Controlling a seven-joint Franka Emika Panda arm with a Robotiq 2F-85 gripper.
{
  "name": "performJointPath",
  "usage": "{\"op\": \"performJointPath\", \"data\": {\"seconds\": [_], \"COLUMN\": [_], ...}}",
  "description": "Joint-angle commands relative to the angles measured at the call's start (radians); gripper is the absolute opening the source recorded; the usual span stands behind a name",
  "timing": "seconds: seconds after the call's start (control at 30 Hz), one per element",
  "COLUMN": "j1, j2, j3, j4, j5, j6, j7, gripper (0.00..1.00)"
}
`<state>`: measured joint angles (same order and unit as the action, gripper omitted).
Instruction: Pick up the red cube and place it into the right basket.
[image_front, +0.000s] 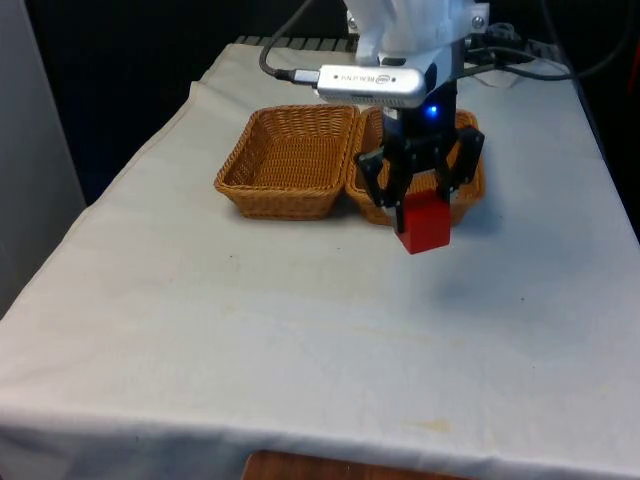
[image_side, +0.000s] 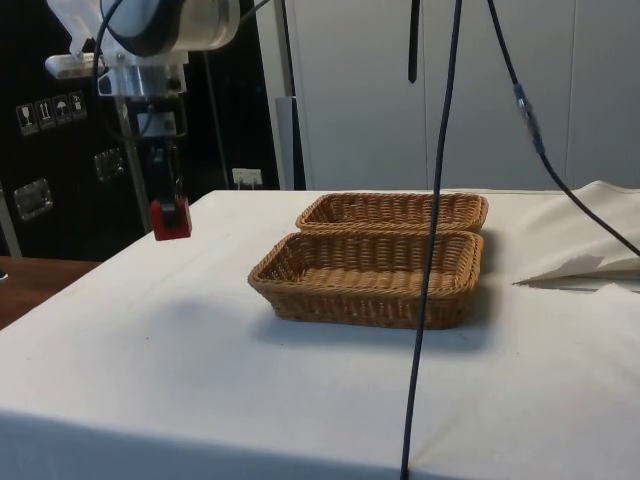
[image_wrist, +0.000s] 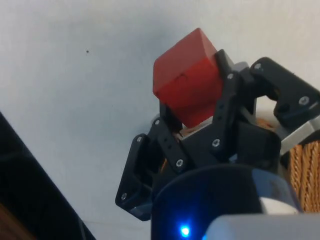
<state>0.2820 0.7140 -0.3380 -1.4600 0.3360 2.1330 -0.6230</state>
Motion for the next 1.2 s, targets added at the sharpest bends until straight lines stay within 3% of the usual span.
{"op": "performJointPath", "data": {"seconds": [0.0,0.03,0.07,0.3,0.33,0.37,0.4,0.6,0.63,0.67,0.97,1.0,1.03,1.17], "j1": [0.007,0.000,0.007,0.011,0.003,0.012,0.013,0.016,0.008,0.016,0.020,0.011,0.020,0.021], "j2": [-0.012,-0.003,-0.015,-0.051,-0.039,-0.057,-0.063,-0.115,-0.100,-0.122,-0.202,-0.187,-0.210,-0.246], "j3": [-0.007,0.000,-0.007,-0.009,-0.001,-0.009,-0.009,-0.010,-0.003,-0.010,-0.018,-0.011,-0.018,-0.019], "j4": [-0.011,-0.001,-0.013,-0.042,-0.028,-0.048,-0.054,-0.116,-0.096,-0.125,-0.221,-0.198,-0.229,-0.273], "j5": [-0.006,0.000,-0.007,-0.014,-0.006,-0.015,-0.016,-0.027,-0.018,-0.029,-0.048,-0.039,-0.051,-0.065], "j6": [0.001,-0.002,-0.001,-0.009,-0.012,-0.009,-0.008,-0.001,-0.013,0.000,0.009,-0.010,0.009,0.013], "j7": [0.013,0.004,0.017,0.052,0.041,0.055,0.058,0.059,0.055,0.058,0.047,0.045,0.047,0.048], "gripper": [0.02,0.02,0.02,0.02,0.02,0.02,0.02,0.02,0.02,0.02,0.02,0.02,0.02,0.02]}}
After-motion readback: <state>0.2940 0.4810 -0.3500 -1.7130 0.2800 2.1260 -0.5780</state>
